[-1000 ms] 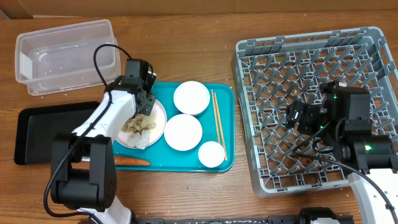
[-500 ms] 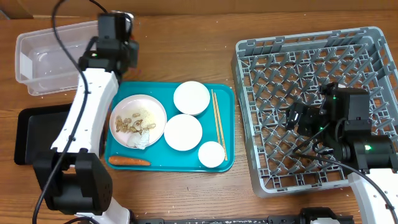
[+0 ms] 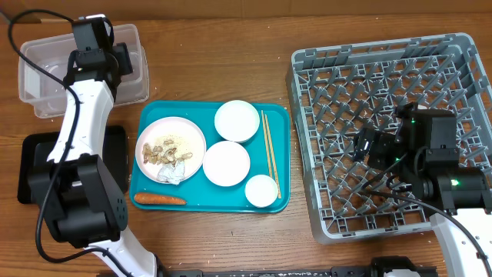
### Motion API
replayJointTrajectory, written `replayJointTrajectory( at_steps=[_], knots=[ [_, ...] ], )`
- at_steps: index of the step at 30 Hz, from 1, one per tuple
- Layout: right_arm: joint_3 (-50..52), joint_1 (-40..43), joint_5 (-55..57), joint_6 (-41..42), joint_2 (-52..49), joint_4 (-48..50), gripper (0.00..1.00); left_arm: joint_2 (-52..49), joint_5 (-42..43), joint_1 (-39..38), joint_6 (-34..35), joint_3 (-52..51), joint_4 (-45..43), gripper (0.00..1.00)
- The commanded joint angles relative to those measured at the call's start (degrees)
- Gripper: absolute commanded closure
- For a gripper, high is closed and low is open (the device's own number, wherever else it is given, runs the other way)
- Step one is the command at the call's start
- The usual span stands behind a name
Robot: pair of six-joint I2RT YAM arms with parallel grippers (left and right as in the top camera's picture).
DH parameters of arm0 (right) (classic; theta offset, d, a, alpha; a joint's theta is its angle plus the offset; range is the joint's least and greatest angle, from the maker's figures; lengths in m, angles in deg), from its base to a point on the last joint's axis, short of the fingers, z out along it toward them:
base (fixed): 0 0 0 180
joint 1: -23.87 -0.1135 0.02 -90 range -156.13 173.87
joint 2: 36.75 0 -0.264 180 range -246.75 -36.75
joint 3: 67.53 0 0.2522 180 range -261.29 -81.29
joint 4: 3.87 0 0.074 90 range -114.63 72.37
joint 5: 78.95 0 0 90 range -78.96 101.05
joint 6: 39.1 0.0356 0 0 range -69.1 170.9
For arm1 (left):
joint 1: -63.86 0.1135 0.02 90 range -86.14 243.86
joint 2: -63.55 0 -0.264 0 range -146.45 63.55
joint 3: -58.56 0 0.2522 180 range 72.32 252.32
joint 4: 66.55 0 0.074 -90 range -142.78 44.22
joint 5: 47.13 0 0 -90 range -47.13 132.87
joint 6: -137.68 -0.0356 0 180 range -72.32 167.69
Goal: Sort waste into correct bins and load items into the dishwasher
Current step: 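Lift the red wrapper and drop it into the clear plastic container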
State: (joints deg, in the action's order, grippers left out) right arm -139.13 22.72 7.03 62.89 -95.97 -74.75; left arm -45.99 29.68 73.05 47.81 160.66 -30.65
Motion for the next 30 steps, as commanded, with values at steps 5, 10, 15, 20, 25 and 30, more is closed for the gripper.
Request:
replayJointTrajectory(
  at_steps=[5,10,15,20,25,30],
  knots=[
    [-1.6,0.2,0.5,0.1,0.1,-0.1,0.00,5.3,8.8,-3.0,1.2,1.5,16.1,0.24],
    [-1.6,0.2,0.5,0.1,0.1,-0.1,0.00,7.0,16.3,-7.4,6.1,1.5,35.4,0.13],
    [-1.6,0.2,0.5,0.0,0.1,-0.5,0.00,6.5,17.3,-10.8,16.8,0.6,51.6,0.03],
    [-1.6,0.2,0.5,0.0,0.1,-1.1,0.00,6.5,17.2,-12.2,19.6,-2.2,54.3,0.00],
    [-1.6,0.2,0.5,0.0,0.1,-1.8,0.00,6.5,17.3,-12.3,21.1,-5.8,53.5,0.00],
    [-1.6,0.2,0.5,0.0,0.1,-2.3,0.00,6.5,17.3,-12.3,21.1,-11.0,50.8,0.02]
  ],
)
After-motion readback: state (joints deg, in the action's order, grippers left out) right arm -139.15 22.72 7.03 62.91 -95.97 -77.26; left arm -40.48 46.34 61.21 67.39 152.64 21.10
